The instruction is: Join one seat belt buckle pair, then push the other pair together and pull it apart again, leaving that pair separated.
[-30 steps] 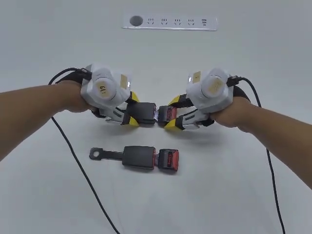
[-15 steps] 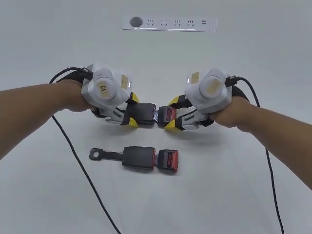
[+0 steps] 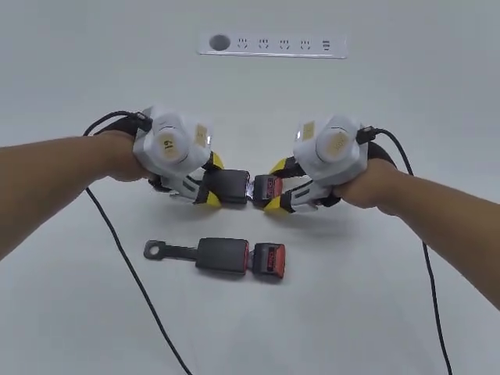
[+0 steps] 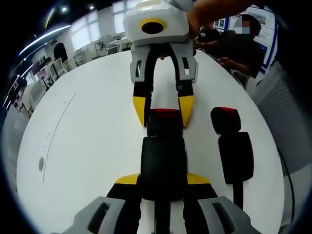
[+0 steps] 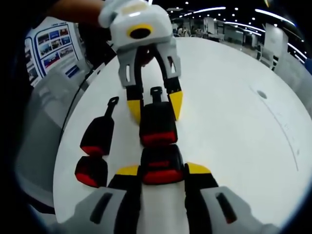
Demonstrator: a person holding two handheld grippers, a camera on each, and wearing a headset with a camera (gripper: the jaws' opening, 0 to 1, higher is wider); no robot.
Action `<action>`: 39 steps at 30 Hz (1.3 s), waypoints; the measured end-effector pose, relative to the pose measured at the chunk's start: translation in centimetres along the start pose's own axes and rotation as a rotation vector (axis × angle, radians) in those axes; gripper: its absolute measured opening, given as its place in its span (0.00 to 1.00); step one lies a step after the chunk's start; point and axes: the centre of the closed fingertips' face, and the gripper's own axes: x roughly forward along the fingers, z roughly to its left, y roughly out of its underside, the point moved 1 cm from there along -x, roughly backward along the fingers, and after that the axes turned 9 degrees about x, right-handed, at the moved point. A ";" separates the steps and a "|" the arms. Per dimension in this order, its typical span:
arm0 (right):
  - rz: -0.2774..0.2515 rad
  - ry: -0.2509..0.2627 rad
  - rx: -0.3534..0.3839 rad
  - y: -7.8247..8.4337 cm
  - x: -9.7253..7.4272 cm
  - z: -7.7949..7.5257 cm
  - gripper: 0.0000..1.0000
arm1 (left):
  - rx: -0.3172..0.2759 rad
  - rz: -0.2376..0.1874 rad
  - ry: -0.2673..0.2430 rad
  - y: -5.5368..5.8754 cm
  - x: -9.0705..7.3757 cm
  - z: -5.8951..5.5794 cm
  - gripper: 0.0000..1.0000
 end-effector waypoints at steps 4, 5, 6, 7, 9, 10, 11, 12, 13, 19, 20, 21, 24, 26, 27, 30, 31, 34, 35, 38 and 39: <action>0.005 0.001 -0.002 0.2 -0.1 0.0 0.33 | 0.008 0.009 0.003 -0.1 0.0 0.0 0.34; 0.006 0.001 -0.003 0.2 -0.2 0.0 0.33 | 0.008 0.009 0.003 -0.1 0.0 0.0 0.34; 0.008 0.001 -0.004 0.4 -0.3 -0.1 0.33 | 0.007 0.009 0.002 -0.1 0.0 0.0 0.34; 0.010 -0.001 -0.003 0.6 -0.5 -0.2 0.34 | 0.003 0.007 0.001 -0.1 0.0 0.0 0.34; 0.015 -0.002 -0.002 0.9 -0.8 -0.3 0.34 | 0.000 0.005 -0.001 0.0 0.0 0.0 0.34; 0.019 -0.002 -0.010 1.1 -1.1 -0.4 0.34 | 0.000 0.005 -0.001 0.0 0.0 0.0 0.34; 0.018 -0.004 -0.006 1.3 -1.2 -0.5 0.34 | -0.002 0.001 -0.002 0.0 0.0 0.0 0.34; 0.011 -0.009 0.001 1.4 -1.3 -0.5 0.34 | -0.003 0.000 -0.004 0.0 -0.1 0.0 0.34; 0.012 -0.010 -0.006 1.5 -1.3 -0.4 0.34 | -0.005 -0.001 -0.004 0.0 0.0 0.0 0.34; 0.023 -0.008 -0.007 2.7 -2.3 -0.8 0.34 | -0.012 0.006 -0.007 -0.1 0.1 0.0 0.34; 0.024 -0.007 -0.005 2.9 -2.4 -0.8 0.34 | -0.013 0.006 -0.008 -0.1 0.0 0.0 0.34; 0.022 -0.007 -0.004 2.9 -2.5 -0.8 0.34 | -0.018 0.006 -0.010 -0.1 0.0 0.0 0.34; 0.017 -0.004 0.003 3.2 -2.8 -0.8 0.34 | -0.031 0.007 -0.015 -0.2 0.0 0.0 0.34; 0.014 -0.004 0.004 3.4 -3.0 -0.7 0.34 | -0.034 0.007 -0.017 -0.2 0.1 0.0 0.34; 0.015 -0.004 0.004 3.5 -3.1 -0.7 0.34 | -0.033 0.007 -0.017 -0.2 0.1 0.0 0.34; 0.014 -0.004 0.007 3.9 -3.4 -0.7 0.34 | -0.037 0.006 -0.019 -0.2 0.1 -0.1 0.34; 0.013 -0.004 0.009 4.1 -3.6 -0.8 0.34 | -0.038 0.006 -0.020 -0.2 0.1 -0.1 0.34; 0.014 -0.003 0.011 4.4 -3.9 -0.8 0.34 | -0.037 0.006 -0.020 -0.2 0.1 -0.1 0.34; 0.017 -0.002 0.011 4.6 -4.1 -0.8 0.34 | -0.038 0.005 -0.020 -0.2 0.1 -0.1 0.34; 0.016 -0.001 0.013 4.9 -4.4 -0.8 0.34 | -0.038 0.004 -0.020 -0.2 0.1 -0.1 0.34; 0.012 -0.001 0.015 5.0 -4.5 -0.8 0.34 | -0.038 0.003 -0.020 -0.2 0.1 -0.1 0.34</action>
